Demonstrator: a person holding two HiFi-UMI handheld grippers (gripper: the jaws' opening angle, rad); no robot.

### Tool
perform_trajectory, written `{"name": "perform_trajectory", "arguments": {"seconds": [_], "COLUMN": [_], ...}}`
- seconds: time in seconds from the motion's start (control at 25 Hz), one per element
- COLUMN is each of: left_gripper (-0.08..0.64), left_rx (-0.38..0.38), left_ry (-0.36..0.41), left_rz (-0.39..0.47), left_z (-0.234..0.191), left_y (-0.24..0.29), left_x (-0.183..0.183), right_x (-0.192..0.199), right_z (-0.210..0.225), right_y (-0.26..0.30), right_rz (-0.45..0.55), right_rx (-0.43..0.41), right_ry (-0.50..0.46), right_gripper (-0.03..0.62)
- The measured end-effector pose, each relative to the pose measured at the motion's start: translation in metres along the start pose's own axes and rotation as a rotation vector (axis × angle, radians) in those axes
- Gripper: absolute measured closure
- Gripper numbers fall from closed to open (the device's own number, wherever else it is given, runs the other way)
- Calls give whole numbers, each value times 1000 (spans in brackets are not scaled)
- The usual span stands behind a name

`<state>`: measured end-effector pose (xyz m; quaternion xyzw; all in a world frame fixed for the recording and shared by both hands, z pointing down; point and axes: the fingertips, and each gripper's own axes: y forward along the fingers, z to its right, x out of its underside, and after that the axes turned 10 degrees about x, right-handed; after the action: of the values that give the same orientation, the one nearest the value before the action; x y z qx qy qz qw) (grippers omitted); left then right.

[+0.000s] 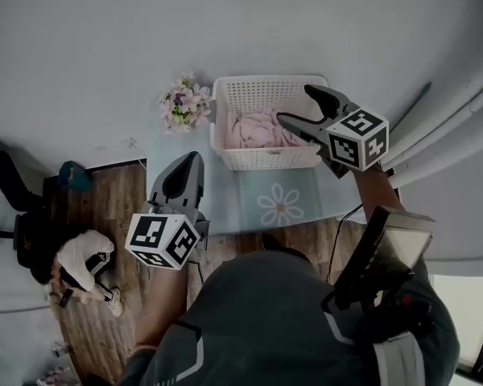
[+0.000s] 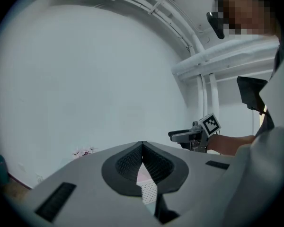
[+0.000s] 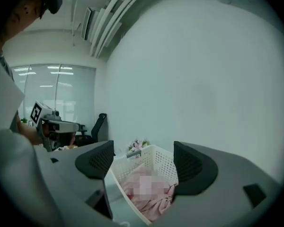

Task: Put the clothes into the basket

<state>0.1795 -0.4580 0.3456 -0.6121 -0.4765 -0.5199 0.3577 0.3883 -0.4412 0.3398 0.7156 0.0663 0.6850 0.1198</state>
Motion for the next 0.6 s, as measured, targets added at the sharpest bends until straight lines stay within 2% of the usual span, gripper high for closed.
{"name": "perform_trajectory", "arguments": {"seconds": [0.16, 0.4, 0.48, 0.6], "left_gripper": [557, 557, 557, 557], "left_rx": [44, 109, 117, 123], "left_ry": [-7, 35, 41, 33], "left_rz": [-10, -1, -3, 13], "left_z": [4, 15, 17, 21], "left_y": [9, 16, 17, 17], "left_x": [-2, -10, -11, -13], "right_x": [-14, -21, -22, -22], "right_z": [-7, -18, -22, -28], "right_y": [-26, -61, -71, -85], "right_rz": [54, 120, 142, 163], "right_rx": [73, 163, 195, 229], "right_ry": [71, 140, 152, 163], "right_gripper": [189, 199, 237, 329]}}
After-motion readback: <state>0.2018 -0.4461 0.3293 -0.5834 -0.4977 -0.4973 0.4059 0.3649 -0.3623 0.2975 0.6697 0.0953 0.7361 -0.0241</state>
